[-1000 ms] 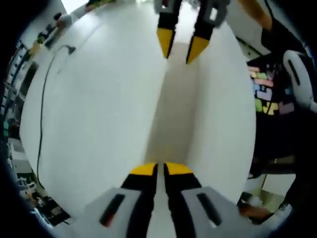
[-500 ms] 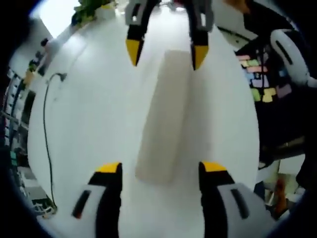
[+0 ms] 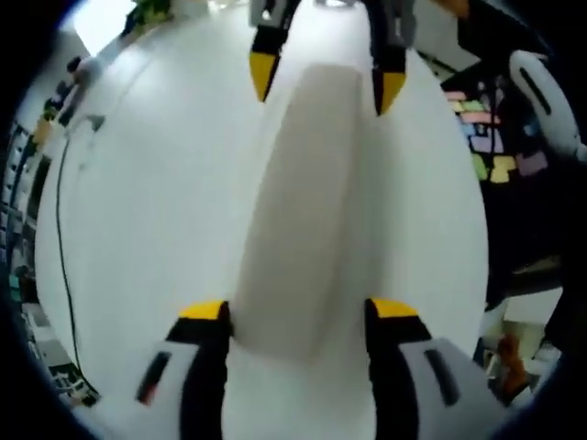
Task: Arrange the utensils inside the cutlery case until each visible utensil rests in its matching compartment.
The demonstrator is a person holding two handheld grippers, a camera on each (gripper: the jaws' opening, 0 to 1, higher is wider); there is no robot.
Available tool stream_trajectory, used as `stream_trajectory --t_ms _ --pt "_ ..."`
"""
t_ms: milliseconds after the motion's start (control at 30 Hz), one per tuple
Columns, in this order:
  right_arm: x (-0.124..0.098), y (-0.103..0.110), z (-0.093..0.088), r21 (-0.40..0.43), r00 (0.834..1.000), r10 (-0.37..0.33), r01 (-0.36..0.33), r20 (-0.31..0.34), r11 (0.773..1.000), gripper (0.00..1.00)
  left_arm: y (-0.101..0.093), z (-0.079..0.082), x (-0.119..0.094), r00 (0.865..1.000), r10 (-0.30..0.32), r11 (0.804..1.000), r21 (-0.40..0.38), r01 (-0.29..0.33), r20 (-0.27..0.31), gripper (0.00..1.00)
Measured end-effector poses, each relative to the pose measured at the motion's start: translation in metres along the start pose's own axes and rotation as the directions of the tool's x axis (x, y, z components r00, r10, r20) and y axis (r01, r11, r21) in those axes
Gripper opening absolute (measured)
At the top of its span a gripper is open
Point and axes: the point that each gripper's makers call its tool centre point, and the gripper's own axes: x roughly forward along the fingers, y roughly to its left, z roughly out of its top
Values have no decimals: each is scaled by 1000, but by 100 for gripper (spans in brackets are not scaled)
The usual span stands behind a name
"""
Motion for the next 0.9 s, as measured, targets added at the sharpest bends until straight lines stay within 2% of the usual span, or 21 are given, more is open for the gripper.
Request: stream_trajectory --t_ms 167,300,667,900 --pt "5 5 -2 10 1000 10 -10 -13 1000 61 1 -1 0 1000 -4 1000 -24 5 8 57" --pt "11 2 -2 19 999 47 -46 -22 999 59 1 0 0 1000 -1 1000 -30 1 9 57" --pt "10 3 -5 39 998 33 -31 -49 999 57 0 4 2 1000 1 999 -41 -2 -27 57" --pt "9 -8 -2 48 1000 30 -30 -8 998 55 -1 5 2 1000 4 999 -52 -5 -12 53"
